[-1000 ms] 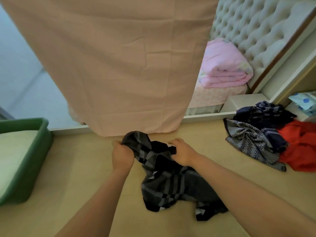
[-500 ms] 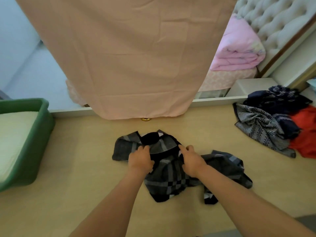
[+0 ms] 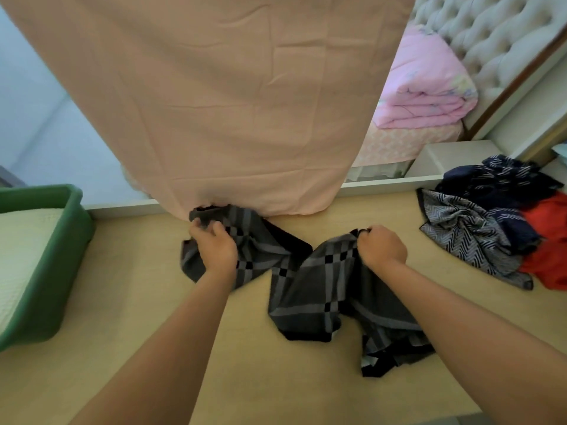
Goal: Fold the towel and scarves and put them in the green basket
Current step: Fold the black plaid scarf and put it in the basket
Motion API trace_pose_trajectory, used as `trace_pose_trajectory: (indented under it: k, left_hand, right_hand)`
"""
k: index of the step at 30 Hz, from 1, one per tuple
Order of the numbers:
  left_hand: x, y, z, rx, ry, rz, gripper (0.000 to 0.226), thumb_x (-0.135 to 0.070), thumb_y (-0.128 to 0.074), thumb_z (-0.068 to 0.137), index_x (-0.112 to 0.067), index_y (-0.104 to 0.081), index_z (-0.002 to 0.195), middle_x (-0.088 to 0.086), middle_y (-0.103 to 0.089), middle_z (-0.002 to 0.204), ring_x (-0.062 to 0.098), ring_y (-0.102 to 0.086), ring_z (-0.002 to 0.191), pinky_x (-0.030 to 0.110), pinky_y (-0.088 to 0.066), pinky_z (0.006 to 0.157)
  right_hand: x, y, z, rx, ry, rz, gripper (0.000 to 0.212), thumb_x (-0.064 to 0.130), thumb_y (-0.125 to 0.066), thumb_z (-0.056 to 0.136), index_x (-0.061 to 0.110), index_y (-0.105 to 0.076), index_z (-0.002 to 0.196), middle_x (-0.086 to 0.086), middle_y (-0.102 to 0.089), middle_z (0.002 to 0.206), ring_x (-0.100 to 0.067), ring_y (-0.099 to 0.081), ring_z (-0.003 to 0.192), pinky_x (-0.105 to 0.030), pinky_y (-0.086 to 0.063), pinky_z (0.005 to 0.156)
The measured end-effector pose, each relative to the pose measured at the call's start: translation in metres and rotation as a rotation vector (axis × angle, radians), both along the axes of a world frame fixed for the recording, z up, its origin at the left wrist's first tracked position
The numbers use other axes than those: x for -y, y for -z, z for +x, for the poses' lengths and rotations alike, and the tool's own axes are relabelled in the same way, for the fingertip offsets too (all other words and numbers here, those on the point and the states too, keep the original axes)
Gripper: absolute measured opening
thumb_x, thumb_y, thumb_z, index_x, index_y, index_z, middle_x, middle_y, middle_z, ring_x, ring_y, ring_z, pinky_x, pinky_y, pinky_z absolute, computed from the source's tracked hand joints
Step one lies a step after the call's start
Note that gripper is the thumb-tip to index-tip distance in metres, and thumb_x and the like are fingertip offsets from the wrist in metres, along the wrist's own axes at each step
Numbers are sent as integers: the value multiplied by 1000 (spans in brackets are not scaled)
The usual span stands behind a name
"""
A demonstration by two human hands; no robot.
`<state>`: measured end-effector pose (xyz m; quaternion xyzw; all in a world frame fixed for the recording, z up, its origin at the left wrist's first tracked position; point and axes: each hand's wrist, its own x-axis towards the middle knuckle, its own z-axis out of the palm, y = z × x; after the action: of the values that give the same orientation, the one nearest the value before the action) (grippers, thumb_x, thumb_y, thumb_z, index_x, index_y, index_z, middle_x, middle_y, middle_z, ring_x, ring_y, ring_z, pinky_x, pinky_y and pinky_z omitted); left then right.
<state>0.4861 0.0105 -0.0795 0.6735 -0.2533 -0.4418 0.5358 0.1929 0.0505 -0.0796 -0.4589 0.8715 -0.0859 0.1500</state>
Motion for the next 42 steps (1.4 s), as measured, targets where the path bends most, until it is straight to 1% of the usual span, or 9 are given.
trace_pose_trajectory:
  k: [3, 6, 9, 15, 19, 23, 26, 34, 42]
  left_hand:
    - [-10, 23, -6, 353, 274, 27, 67, -4, -46, 99, -23, -15, 154, 4, -35, 154, 19, -40, 136, 37, -37, 110]
    - [-26, 52, -11, 803, 744, -20, 35, -5, -49, 96, -18, -60, 127, 5, -58, 127, 24, -55, 117, 36, -46, 99]
    - [-39, 77, -11, 1066, 1150, 119, 38, -15, -55, 93, -23, -58, 129, 3, -46, 137, 26, -41, 128, 40, -39, 107]
    - [-47, 85, 12, 1233, 1015, 219, 60, 12, -49, 85, -18, -45, 137, 10, -40, 133, 28, -39, 122, 37, -44, 97]
    - [-56, 83, 26, 1232, 993, 233, 46, 10, -40, 91, -14, -52, 128, 11, -51, 121, 29, -49, 112, 38, -47, 90]
    - [-65, 78, 39, 1185, 903, 199, 28, 3, -45, 90, -12, -67, 100, 9, -53, 105, 31, -50, 103, 38, -46, 84]
    - [-58, 56, 55, 1215, 682, 125, 19, -4, -50, 88, -7, -67, 78, 11, -56, 90, 33, -55, 88, 40, -48, 75]
    - [-36, 7, 132, 1216, 132, 300, 18, -5, -49, 85, -7, -65, 93, 16, -54, 100, 36, -49, 94, 42, -38, 80]
    - [-77, 19, 55, 912, 1051, -213, 54, -47, -70, 81, -29, -54, 129, -7, -54, 123, 15, -46, 115, 33, -38, 96]
  right_hand:
    - [3, 3, 2, -103, 51, 13, 33, 33, -50, 94, 10, -54, 118, -12, -58, 116, -31, -55, 104, -40, -44, 86]
    - [-12, 22, 19, -256, -262, -49, 59, 24, -64, 80, 17, -43, 134, -13, -42, 136, -32, -42, 125, -42, -37, 102]
    - [-32, 39, 48, -57, -671, -179, 46, 29, -63, 79, 25, -52, 123, -2, -47, 127, -24, -47, 119, -40, -41, 100]
    - [-61, 73, 70, -49, -978, 291, 90, 42, -75, 72, 31, -24, 146, -5, -31, 142, -25, -36, 128, -42, -34, 109]
    - [-56, 69, 64, 112, -818, 190, 53, 3, -60, 86, 23, -40, 131, -2, -48, 117, -22, -53, 104, -34, -48, 87]
    - [-43, 58, 57, 193, -696, 146, 23, 14, -58, 96, 20, -66, 116, 2, -68, 110, -17, -65, 98, -28, -53, 85]
    - [-30, 46, 53, 173, -580, 1, 24, 18, -50, 102, 16, -71, 113, -4, -73, 105, -21, -67, 91, -33, -54, 79]
    - [-20, 13, 52, 103, -220, -186, 28, 17, -36, 102, 3, -61, 100, -13, -60, 100, -29, -57, 90, -39, -48, 79]
    - [-40, -15, 112, 524, -339, -178, 29, 14, -39, 105, 15, -53, 79, -2, -55, 79, -14, -51, 75, -31, -38, 67]
